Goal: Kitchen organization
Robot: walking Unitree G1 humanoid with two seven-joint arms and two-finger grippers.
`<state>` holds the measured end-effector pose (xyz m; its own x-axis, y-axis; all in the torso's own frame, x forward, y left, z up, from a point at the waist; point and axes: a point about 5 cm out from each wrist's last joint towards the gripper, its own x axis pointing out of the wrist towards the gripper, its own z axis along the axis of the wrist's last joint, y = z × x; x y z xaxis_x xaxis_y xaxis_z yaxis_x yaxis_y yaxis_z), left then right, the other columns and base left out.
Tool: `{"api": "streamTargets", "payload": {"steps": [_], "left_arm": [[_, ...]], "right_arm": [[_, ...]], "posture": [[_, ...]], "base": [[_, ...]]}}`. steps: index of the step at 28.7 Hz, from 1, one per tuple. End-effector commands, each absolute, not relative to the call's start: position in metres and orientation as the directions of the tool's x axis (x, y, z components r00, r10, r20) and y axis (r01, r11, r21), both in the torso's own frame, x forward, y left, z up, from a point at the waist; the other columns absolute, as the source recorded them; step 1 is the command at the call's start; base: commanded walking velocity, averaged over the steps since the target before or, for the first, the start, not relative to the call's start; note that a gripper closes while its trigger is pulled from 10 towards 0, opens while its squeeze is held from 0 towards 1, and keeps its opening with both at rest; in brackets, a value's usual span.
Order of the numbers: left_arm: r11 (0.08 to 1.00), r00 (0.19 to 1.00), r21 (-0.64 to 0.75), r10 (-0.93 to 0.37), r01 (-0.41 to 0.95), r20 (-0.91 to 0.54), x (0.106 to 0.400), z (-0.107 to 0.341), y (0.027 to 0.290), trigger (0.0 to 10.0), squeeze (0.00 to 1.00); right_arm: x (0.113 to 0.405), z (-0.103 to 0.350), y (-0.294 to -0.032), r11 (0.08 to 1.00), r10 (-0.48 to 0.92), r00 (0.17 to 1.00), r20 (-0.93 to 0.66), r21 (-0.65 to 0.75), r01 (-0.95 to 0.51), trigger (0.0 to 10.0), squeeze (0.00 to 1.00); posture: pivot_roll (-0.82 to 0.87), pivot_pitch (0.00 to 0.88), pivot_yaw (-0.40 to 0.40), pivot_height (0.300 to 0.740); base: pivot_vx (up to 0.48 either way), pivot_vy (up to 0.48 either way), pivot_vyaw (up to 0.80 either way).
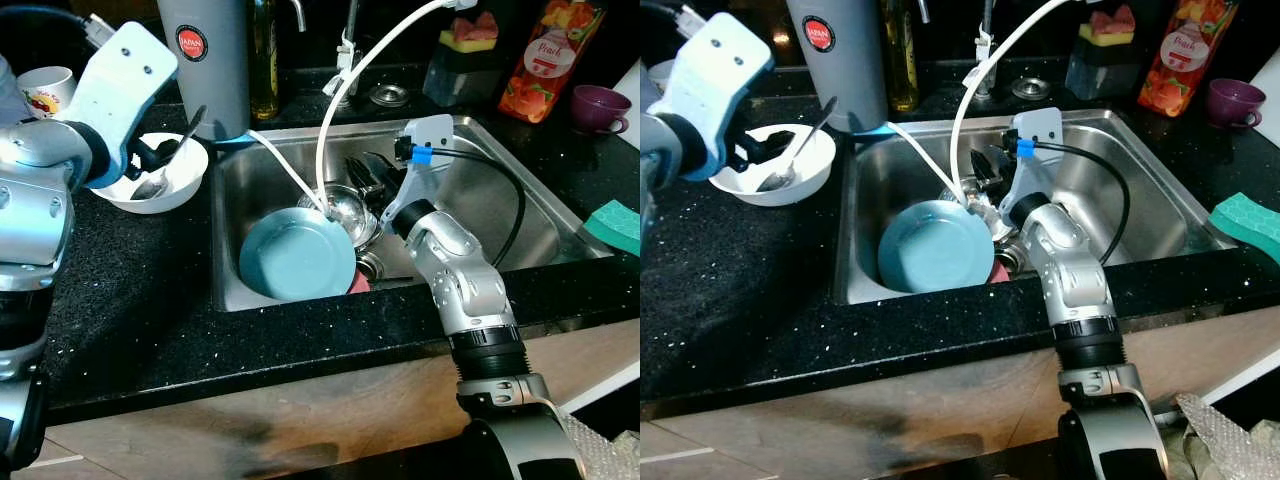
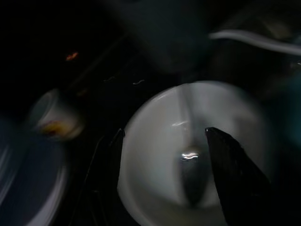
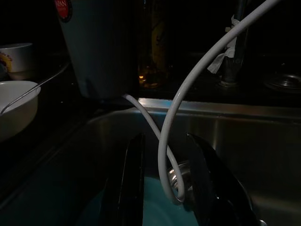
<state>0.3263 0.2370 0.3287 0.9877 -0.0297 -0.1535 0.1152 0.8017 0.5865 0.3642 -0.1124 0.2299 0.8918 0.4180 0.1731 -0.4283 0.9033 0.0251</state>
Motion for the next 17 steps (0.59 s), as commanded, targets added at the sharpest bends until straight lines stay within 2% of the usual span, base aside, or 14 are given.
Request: {"api": "streamTargets", "payload": {"steps": [1,2,3,4,10,11,12,13,17], "left_arm": [[0.795,0.988,0.605,0.121,-0.038,-0.097,0.331,0.332,0.263,10.0,0.0],[0.786,0.979,0.611,0.185,-0.093,-0.089,0.335,0.326,0.277,10.0,0.0],[0.781,0.968,0.609,0.238,-0.14,-0.083,0.339,0.32,0.289,10.0,0.06],[0.78,0.96,0.602,0.269,-0.168,-0.081,0.342,0.314,0.298,10.0,1.0],[0.789,0.919,0.555,0.381,-0.264,-0.104,0.349,0.286,0.329,10.0,1.0],[0.771,0.891,0.55,0.443,-0.322,-0.1,0.349,0.279,0.341,10.0,1.0],[0.771,0.891,0.55,0.443,-0.322,-0.1,0.349,0.279,0.341,10.0,1.0],[0.729,0.854,0.571,0.512,-0.378,-0.089,0.347,0.272,0.357,10.0,1.0],[0.69,0.825,0.593,0.56,-0.414,-0.076,0.342,0.265,0.371,10.0,1.0]], "right_arm": [[0.365,0.229,-0.111,0.9,0.423,0.892,0.162,0.037,-0.434,10.0,0.0],[0.365,0.229,-0.111,0.9,0.424,0.891,0.161,0.037,-0.435,10.0,0.0],[0.364,0.228,-0.11,0.899,0.426,0.89,0.16,0.037,-0.437,10.0,0.0],[0.364,0.228,-0.109,0.897,0.429,0.889,0.159,0.038,-0.44,10.0,0.0],[0.364,0.228,-0.107,0.893,0.438,0.885,0.16,0.037,-0.448,10.0,0.0],[0.364,0.229,-0.106,0.892,0.44,0.884,0.162,0.035,-0.45,10.0,0.0],[0.364,0.229,-0.106,0.892,0.44,0.884,0.162,0.035,-0.45,10.0,0.0],[0.363,0.229,-0.106,0.892,0.44,0.883,0.164,0.033,-0.451,10.0,0.0],[0.362,0.23,-0.107,0.893,0.439,0.883,0.167,0.03,-0.449,10.0,0.0]], "posture": [[0.05,0.066,-0.049,0.74],[0.05,0.067,-0.051,0.74],[0.05,0.067,-0.052,0.74],[0.05,0.067,-0.053,0.74],[0.04,0.068,-0.053,0.74],[0.04,0.065,-0.052,0.74],[0.04,0.065,-0.052,0.74],[0.04,0.065,-0.051,0.74],[0.04,0.064,-0.048,0.74]], "base": [[0.0,0.0,0.0],[0.0,0.0,0.0],[0.0,0.0,0.0],[0.0,0.0,0.0],[0.0,0.0,0.0],[0.0,0.0,0.0],[0.0,0.0,0.0],[0.0,0.0,0.0],[0.0,0.0,0.0]]}}
